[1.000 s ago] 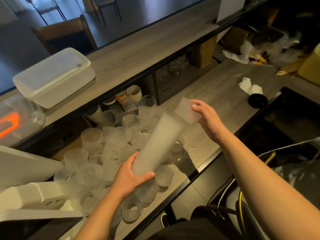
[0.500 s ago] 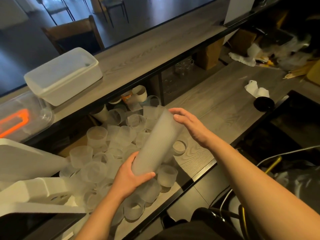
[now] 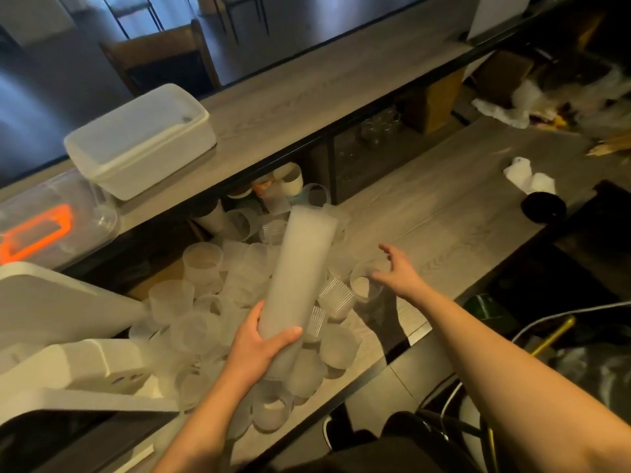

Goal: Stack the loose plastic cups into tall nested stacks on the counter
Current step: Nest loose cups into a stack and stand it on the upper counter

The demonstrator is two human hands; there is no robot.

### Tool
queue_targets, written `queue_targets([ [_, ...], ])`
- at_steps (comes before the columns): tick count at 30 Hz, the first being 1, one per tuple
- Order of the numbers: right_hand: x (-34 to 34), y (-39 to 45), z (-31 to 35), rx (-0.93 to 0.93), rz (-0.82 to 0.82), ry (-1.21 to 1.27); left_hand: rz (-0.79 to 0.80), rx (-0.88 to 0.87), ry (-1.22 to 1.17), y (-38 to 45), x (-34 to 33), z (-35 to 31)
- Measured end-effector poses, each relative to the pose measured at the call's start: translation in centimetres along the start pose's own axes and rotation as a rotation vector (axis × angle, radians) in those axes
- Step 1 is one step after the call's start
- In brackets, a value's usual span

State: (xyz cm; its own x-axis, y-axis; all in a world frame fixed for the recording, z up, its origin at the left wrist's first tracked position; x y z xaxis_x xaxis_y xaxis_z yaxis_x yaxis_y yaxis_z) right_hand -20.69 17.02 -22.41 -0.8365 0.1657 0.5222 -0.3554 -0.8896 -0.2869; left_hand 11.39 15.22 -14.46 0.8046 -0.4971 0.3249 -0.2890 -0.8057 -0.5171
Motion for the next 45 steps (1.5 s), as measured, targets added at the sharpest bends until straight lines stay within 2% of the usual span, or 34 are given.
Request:
queue_targets([
  [4,-3.5,0.4,-2.5,0.045,0.184,-0.165,-0.027,0.023,0.016,-0.1,0.7,0.8],
  [9,-4.7,1.1,-3.4,0.117,0.144,-0.373,-0.038,0.05,-0.01,-0.5,1.4,1.6],
  [12,-4.3,1.2,-3.5,0.124,0.07,-0.408,-0.058,0.056,-0.005,-0.7,1.9,1.9],
  [15,-3.5,1.0,-4.0,0.054,-0.026,-0.25,-0.071,0.059,0.005,-0.6,2.2,2.1],
  [18,-1.5,0.1,-3.7,-0.023,-0.199,-0.005,-0.06,0.057,0.045,-0.4,2.2,1.9],
  [20,0.0,-0.3,-2.8,-0.019,-0.283,0.074,-0.055,0.043,0.064,-0.2,2.2,1.7],
  [23,2.0,-0.4,-0.6,0.012,-0.319,0.204,-0.039,0.028,0.077,0.1,1.9,1.2],
  [28,4.3,-0.2,4.8,0.087,-0.199,0.629,-0.005,-0.01,0.129,0.3,1.0,0.1],
  [31,5.4,-0.5,8.5,0.193,-0.115,0.716,0.018,-0.026,0.169,0.0,0.7,-0.7],
  [38,5.5,-1.5,13.9,0.335,0.025,0.348,0.015,-0.081,0.25,-0.3,0.7,-1.4],
  [45,4.5,-2.7,15.6,0.347,0.085,0.318,0.01,-0.098,0.295,-0.8,1.4,-1.0],
])
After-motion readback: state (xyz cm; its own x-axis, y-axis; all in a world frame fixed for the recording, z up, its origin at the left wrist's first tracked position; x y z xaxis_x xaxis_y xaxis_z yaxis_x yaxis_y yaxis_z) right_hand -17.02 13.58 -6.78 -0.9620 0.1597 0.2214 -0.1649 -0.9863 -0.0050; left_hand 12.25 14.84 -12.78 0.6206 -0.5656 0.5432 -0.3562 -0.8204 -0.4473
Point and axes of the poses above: each hand's wrist, its own y-axis towards the middle knuckle, its own x-axis out of the back of the hand, z = x × y, the point moved 7 cm from there along y, towards the middle knuckle, and after that the axes turned 9 degrees about x, right-handed, at the moved point
